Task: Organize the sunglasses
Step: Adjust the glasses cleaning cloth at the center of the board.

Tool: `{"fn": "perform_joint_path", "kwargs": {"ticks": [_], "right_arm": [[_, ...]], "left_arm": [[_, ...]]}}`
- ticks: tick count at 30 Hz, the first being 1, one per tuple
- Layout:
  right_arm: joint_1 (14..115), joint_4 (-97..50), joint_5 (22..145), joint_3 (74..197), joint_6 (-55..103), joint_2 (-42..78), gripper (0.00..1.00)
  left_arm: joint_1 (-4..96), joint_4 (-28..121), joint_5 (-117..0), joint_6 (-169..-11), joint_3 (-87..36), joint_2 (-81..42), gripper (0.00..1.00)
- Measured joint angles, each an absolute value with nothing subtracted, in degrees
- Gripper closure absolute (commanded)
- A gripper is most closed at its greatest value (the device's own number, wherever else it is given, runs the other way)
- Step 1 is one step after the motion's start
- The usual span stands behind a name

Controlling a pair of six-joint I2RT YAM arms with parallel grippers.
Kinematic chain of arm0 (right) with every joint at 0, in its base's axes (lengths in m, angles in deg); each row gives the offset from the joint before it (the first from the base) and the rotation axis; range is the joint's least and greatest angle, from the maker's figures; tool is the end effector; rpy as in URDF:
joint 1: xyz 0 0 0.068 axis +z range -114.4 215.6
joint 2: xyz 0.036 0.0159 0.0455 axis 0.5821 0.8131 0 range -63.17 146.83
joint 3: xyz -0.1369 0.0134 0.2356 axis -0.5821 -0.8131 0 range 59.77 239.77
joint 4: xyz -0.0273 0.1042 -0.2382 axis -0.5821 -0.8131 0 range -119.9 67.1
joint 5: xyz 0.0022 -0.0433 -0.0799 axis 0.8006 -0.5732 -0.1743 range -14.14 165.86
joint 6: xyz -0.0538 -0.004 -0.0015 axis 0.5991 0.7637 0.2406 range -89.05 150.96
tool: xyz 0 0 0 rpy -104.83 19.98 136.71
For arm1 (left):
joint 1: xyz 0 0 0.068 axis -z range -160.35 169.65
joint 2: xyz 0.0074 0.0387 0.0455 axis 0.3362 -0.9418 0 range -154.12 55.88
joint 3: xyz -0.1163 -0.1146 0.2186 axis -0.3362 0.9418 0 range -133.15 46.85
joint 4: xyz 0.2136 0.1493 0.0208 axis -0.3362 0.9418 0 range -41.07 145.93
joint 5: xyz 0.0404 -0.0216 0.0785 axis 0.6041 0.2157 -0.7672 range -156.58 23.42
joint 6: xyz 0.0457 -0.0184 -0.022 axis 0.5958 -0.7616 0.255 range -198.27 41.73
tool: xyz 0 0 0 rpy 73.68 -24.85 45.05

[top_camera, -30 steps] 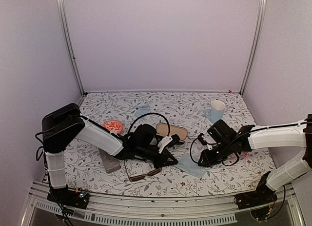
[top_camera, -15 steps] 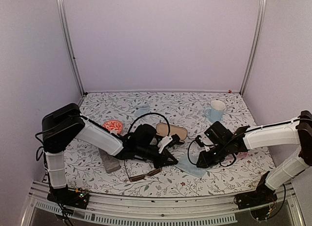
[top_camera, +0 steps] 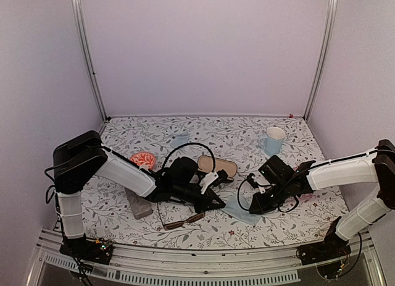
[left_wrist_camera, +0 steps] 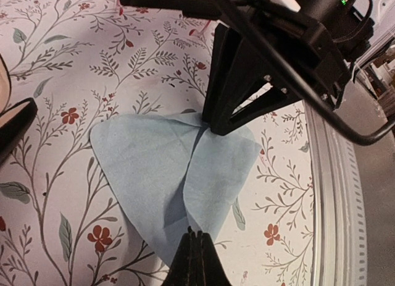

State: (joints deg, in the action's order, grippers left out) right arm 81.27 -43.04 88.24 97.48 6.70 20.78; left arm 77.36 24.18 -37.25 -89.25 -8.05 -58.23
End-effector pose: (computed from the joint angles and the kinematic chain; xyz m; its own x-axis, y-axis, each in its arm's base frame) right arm 0.1682 0.1831 0.1409 -0.8954 -0.3424 -0.2845 -0.4287 0.8355 0.3437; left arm 0.1943 -0.3402 0.1153 -0.4782 0.4459 -0.7566 0.8777 0.2132 -0.4291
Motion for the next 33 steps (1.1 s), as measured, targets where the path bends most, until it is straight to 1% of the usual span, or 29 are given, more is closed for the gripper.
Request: {"fn": "perform_joint_path", "kwargs": {"ticks": [6,16,25,29,32,33], "right_arm": [[81.27,-42.93,88.39,97.13,6.75,20.82,0.91],[81.27,-42.97,88.17,97.11,6.62,20.56,0.93],[81.27,-44.07,87.26,97.26,6.44,17.50,0.95],[81.27,-45.36,86.75,97.70,6.35,16.10,0.97],[81.27,-45.66,86.67,97.74,6.35,15.53,0.97],[81.27,-45.75,86.64,97.74,6.35,15.53,0.95]], "left_arm": [[77.36,24.13,-37.28,-89.27,-8.05,-58.23,1.00],[77.36,24.11,-37.28,-89.27,-8.05,-58.23,1.00],[77.36,24.07,-37.28,-89.27,-8.05,-58.23,1.00],[77.36,23.87,-37.25,-89.36,-8.05,-58.23,1.00],[77.36,23.54,-37.25,-89.45,-8.05,-58.23,1.00],[77.36,23.46,-37.25,-89.47,-8.05,-58.23,1.00]]}}
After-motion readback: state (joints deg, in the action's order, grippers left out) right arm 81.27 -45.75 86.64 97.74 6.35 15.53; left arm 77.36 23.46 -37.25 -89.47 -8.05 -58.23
